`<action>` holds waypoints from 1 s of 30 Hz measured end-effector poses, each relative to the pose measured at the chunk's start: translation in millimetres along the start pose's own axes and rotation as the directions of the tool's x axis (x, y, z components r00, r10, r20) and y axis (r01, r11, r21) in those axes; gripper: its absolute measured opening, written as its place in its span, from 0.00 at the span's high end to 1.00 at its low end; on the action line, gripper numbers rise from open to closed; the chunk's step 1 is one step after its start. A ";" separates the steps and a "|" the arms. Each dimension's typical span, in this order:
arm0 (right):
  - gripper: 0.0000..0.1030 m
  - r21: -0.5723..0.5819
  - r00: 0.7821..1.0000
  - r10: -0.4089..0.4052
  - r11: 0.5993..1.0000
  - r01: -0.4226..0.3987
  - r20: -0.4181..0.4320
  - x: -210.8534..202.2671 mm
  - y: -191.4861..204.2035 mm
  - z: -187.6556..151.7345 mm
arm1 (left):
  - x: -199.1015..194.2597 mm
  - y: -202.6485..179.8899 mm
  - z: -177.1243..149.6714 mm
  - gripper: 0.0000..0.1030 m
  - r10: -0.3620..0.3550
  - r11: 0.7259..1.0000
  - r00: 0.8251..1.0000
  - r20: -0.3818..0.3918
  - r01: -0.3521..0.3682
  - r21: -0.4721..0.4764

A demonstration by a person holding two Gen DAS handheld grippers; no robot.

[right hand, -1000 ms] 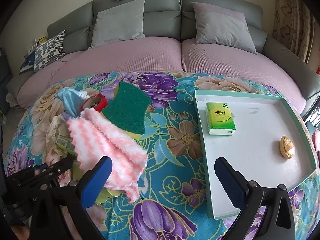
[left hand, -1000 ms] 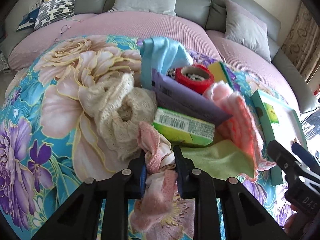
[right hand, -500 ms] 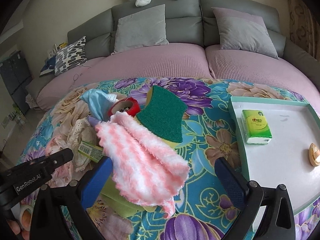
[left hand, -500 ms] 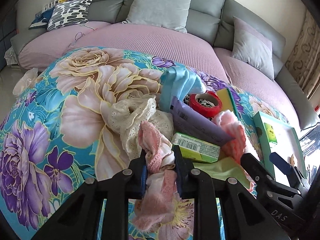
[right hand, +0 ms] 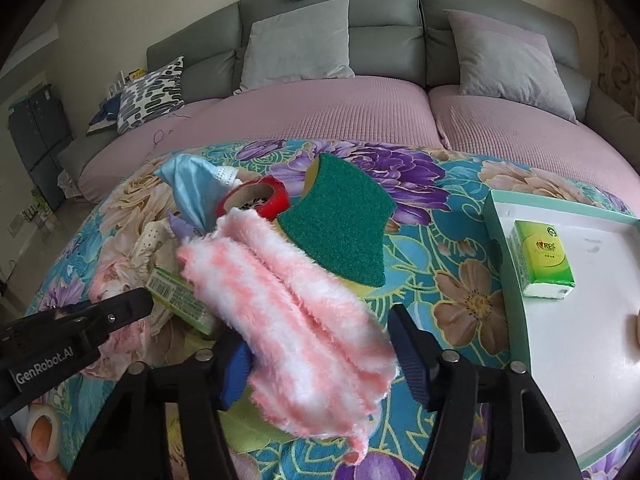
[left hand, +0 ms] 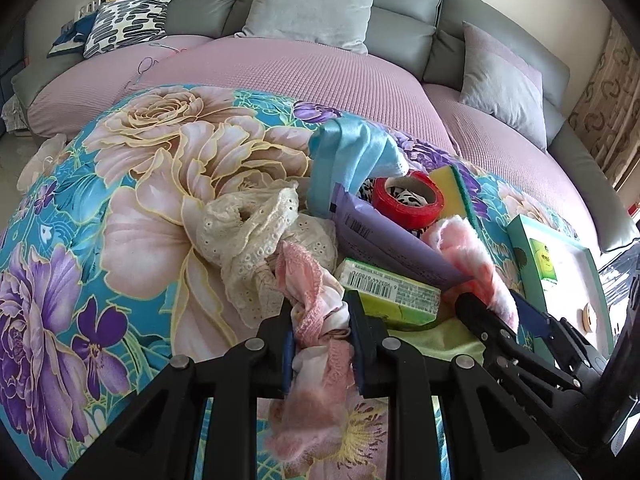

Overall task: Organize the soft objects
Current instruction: 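Grasp the pink-and-white fuzzy towel with the right gripper and lift it, then carry the lace and towel into the white tray and open both grippers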

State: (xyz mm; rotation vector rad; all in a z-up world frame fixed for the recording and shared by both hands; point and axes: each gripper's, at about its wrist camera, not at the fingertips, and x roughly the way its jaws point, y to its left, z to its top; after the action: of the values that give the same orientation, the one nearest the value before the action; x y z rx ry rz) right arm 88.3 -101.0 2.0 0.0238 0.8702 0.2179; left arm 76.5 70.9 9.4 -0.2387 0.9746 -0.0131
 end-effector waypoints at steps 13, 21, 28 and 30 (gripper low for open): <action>0.81 0.022 0.999 0.033 0.999 -0.034 0.036 -15.4 -4.4 3.3 | -7.9 -4.5 3.0 0.77 0.003 1.000 0.999 0.033 -0.004 0.017; 0.84 -0.008 0.986 0.072 0.997 -0.072 0.153 -59.2 -1.3 10.4 | -32.6 -8.7 7.9 0.77 0.013 1.000 0.994 0.104 -0.016 0.026; 0.84 0.009 0.962 0.077 0.997 -0.082 0.262 -100.5 -10.1 17.3 | -54.7 -17.1 11.9 0.77 0.007 0.999 0.986 0.169 -0.013 0.038; 0.84 0.014 0.962 0.065 0.997 -0.071 0.264 -104.3 -13.8 18.2 | -57.4 -22.5 11.7 0.77 0.004 0.999 0.984 0.176 -0.013 0.048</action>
State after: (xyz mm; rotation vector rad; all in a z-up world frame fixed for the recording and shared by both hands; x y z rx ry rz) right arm 39.5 -134.0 91.0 0.1022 0.6067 0.2628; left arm 55.9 58.0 67.3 -0.1870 0.7989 -0.0078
